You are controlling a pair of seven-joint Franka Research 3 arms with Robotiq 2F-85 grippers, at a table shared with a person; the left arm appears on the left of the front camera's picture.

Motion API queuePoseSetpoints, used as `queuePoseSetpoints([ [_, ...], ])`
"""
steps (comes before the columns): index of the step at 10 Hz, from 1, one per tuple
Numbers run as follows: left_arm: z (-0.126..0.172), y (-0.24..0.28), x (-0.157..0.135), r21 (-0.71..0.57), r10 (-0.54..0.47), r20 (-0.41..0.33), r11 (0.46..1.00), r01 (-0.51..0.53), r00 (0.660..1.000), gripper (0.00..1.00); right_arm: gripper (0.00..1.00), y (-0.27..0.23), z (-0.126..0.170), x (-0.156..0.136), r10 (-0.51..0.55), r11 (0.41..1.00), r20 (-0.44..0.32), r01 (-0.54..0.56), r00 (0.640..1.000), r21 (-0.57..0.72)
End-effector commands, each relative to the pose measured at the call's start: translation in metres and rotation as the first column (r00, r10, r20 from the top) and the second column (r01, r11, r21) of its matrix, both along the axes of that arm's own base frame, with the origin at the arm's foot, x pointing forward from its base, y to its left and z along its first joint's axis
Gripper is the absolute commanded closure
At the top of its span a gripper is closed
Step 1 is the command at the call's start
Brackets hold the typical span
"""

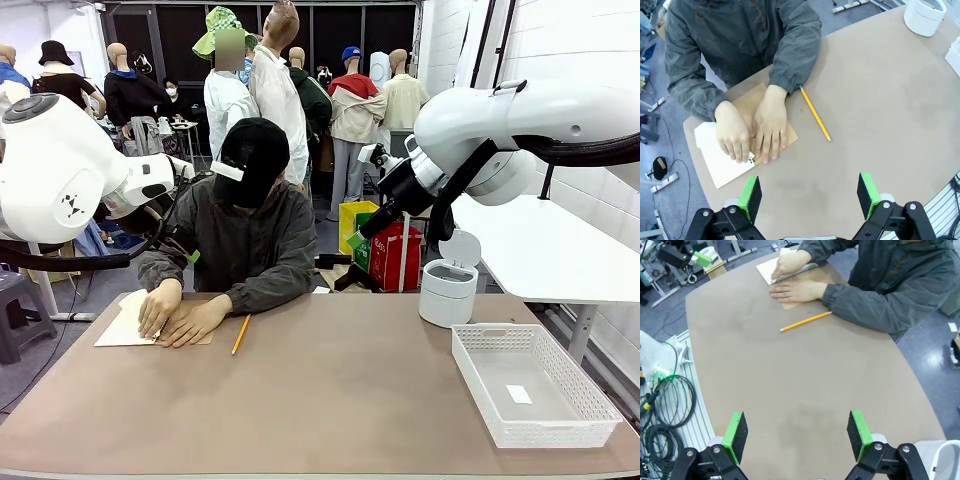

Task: Sort the paper based on its condition.
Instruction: If a person hands you a paper, place it in the Organizing basket , and if it's crumpled, put it in the Trash can.

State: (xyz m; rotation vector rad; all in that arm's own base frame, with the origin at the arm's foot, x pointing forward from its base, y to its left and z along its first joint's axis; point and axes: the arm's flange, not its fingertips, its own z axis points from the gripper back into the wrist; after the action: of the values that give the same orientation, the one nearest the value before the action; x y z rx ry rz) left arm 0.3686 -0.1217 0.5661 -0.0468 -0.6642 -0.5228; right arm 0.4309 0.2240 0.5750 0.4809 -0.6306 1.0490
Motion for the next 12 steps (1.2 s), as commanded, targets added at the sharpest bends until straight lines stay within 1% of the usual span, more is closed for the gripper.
queuePoseSetpoints([
  [1,0.0010,0.0012,-0.0001,-0.001,0.002,-0.006,1.000,-0.002,1.000,0.00,0.00,0.0001,-0.0015,0.0004,-0.007,1.000,-0.002,0.007,1.000,-0.009],
  [12,0.0010,0.0012,-0.0001,-0.001,0.002,-0.006,1.000,-0.002,1.000,0.00,0.00,0.0001,-0.0015,0.0004,-0.007,1.000,-0.002,0.007,1.000,-0.009],
])
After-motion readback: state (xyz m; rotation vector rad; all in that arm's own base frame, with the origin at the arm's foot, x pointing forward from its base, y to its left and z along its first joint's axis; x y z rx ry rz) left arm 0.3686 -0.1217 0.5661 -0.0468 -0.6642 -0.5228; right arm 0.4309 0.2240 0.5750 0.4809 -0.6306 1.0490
